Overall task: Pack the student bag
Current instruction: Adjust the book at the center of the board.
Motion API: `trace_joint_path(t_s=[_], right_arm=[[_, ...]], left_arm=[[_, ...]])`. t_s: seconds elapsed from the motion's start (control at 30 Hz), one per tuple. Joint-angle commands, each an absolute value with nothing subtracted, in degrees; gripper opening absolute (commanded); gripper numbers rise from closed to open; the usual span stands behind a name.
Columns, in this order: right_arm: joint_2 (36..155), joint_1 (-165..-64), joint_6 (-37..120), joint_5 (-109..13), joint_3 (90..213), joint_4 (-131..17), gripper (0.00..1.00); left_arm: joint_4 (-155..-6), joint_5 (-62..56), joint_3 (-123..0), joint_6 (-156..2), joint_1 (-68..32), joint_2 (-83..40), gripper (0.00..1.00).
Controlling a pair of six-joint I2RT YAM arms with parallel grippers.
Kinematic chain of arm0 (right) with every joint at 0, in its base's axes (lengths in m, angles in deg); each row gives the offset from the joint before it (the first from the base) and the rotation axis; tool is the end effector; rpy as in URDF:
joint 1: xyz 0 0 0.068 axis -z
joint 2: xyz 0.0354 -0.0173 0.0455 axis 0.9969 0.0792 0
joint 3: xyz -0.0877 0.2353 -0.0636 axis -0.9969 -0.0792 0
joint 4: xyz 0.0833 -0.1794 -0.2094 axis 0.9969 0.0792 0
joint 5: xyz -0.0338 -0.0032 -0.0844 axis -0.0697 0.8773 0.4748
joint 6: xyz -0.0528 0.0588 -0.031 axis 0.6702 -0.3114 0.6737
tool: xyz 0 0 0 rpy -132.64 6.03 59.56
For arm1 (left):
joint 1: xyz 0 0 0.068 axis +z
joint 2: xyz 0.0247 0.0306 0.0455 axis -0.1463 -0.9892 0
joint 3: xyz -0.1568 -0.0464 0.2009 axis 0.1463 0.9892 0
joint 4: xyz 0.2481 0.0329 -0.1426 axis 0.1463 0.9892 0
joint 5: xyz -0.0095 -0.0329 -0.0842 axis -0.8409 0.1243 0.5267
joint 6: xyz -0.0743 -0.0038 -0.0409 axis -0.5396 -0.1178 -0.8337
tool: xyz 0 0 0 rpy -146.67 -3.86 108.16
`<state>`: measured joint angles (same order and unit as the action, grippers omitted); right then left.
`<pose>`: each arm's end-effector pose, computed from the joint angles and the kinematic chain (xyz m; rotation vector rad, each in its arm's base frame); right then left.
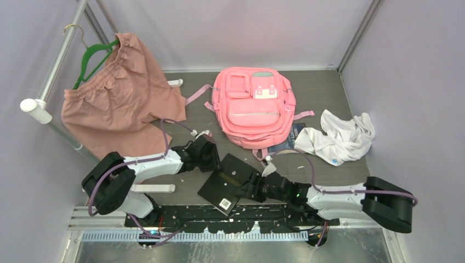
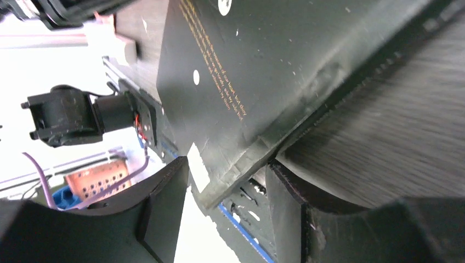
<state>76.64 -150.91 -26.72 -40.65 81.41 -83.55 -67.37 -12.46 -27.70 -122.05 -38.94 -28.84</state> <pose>0.0962 0.2125 0.0661 0.1951 2.4595 1.3434 0.2102 -0.2261 0.0911 -0.2240 2.6745 -0.6382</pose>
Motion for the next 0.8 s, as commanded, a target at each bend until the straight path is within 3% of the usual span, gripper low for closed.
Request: trace_joint_path(t_s=[0.0,0.3,0.47,0.77], right_arm=[[63.99,-149.56,-24.08,-20.35,86.20,-88.79,0.59],[51.78,-149.20,-30.47,-13.67,89.59,-55.15,0.63],[52.99,-149.18,-32.58,-15.22,89.43,-49.21,0.66],[58.77,-145.84,-31.25,-20.20,88.25,-49.79,0.67]], left_arm=[[-63.02,-1.45,-24.95,-123.03,-41.86,-29.97,0.35],[-54.76,-5.33,-27.73,-120.92,-41.35,-23.23,0.37],[-51.04,-7.75,-28.54,-119.33,-39.50,-19.11,0.44],[-53.67,-3.60,-25.34,-119.84,-37.95,-22.65,0.38]])
